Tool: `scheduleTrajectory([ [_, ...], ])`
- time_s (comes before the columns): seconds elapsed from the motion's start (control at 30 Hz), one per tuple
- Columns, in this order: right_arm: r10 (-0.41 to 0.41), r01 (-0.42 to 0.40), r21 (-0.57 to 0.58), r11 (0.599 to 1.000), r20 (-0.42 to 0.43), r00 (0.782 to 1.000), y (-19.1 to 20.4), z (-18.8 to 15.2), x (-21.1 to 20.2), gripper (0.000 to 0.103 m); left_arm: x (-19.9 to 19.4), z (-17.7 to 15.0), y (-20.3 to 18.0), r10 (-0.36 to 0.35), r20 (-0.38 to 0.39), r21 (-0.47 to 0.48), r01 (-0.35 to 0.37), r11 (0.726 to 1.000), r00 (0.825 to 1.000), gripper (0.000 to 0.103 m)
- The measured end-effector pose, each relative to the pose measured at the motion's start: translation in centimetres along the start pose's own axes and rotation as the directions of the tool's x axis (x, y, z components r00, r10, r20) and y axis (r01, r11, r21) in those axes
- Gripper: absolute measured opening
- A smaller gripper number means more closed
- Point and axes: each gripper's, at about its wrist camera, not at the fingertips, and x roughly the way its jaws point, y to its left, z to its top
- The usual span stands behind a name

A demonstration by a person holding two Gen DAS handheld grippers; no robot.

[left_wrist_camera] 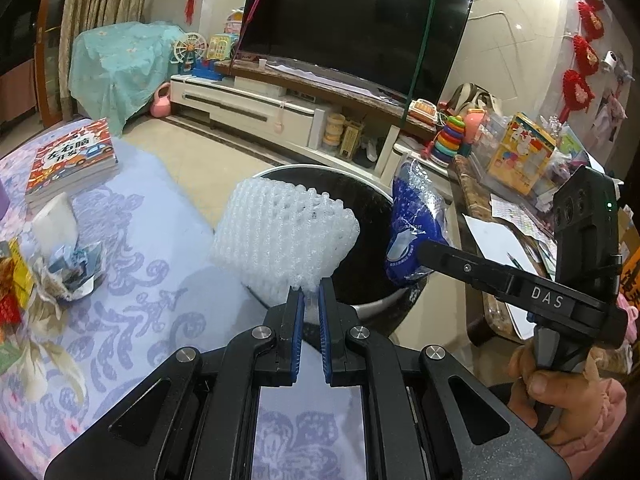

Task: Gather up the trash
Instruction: 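Carry the foam net and blue bag with both tools over the bin, then open both tools to drop the foam net and blue bag into the bin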

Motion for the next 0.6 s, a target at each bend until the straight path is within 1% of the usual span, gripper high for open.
scheduleTrajectory([
  [0.4, -0.034, 0.034, -0.012, 0.999, -0.029, 0.999, -0.5, 1.2, 1.1, 0.038, 2.7, 2.2, -0.2, 0.001, -0.025, 0.011, 0.000, 1.000, 1.000, 0.007],
  [0.6, -0.045, 0.044, -0.017, 0.999, -0.043, 0.998, -0.7, 1.6, 1.6, 0.040, 4.0, 2.5, -0.2, 0.001, -0.043, 0.012, -0.001, 1.000, 0.999, 0.007],
])
